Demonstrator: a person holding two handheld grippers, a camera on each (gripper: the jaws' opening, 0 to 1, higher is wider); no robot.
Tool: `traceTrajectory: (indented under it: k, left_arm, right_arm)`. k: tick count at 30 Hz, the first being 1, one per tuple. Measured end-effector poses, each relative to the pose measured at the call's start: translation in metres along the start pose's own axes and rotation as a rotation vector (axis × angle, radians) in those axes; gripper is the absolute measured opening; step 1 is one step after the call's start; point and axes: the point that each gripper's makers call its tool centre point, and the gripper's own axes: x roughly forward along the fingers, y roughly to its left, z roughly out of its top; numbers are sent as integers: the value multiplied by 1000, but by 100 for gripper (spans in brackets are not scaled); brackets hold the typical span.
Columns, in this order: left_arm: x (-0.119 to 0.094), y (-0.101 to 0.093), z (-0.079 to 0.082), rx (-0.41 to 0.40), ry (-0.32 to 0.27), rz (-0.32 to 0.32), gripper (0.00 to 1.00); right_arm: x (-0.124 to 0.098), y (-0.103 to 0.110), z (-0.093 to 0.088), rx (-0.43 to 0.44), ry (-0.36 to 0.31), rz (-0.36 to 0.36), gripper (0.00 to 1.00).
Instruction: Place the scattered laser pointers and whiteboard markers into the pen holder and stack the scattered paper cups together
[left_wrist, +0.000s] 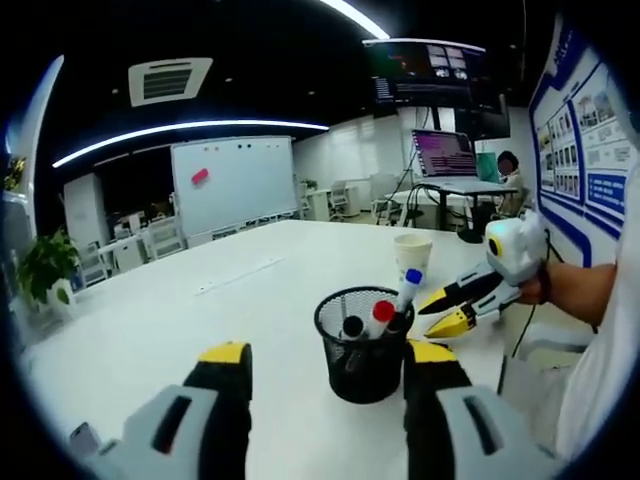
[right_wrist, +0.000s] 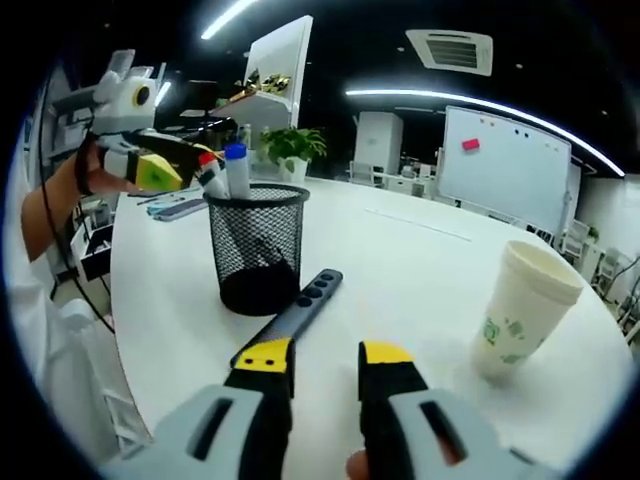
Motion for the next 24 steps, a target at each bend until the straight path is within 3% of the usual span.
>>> traceTrajectory:
  k: [14, 24]
  left_arm:
    - [1, -3, -4, 2, 11, -10, 62]
    - [0, -4, -8, 2, 21, -8, 62]
  right_arm:
    - [-2, 4, 1, 11, -9, 17, 26]
    - [-4, 19, 4, 29, -32, 72, 27]
